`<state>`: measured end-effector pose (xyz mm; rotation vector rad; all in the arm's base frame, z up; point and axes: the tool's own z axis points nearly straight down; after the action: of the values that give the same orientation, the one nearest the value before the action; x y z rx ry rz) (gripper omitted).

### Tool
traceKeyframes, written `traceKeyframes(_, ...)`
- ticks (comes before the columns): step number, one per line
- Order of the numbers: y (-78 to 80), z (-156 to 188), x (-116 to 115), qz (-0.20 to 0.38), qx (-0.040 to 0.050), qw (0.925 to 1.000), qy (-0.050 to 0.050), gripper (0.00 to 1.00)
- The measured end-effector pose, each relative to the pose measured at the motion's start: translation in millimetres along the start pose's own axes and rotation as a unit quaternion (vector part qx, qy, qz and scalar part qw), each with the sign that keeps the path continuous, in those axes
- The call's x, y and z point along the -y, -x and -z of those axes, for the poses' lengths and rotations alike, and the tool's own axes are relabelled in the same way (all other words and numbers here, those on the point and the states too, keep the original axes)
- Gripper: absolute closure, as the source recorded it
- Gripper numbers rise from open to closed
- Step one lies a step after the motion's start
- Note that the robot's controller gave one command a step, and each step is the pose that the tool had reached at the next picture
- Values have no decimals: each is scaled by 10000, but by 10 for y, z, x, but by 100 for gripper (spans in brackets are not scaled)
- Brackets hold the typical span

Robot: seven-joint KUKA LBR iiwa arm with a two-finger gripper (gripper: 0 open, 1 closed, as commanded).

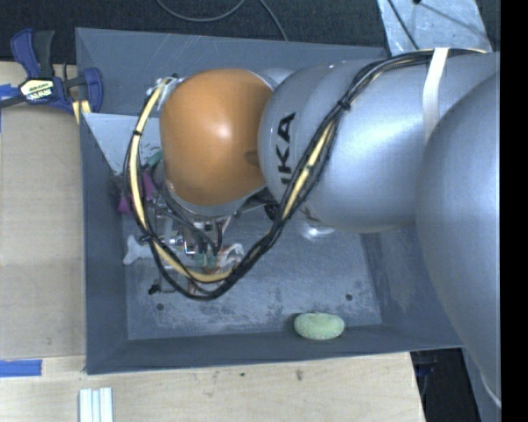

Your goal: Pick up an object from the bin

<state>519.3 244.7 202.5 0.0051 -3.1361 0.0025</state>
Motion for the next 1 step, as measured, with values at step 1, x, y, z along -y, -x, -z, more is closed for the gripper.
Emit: traceKeyframes(1,19,51,11,-21,40,10000,16,0)
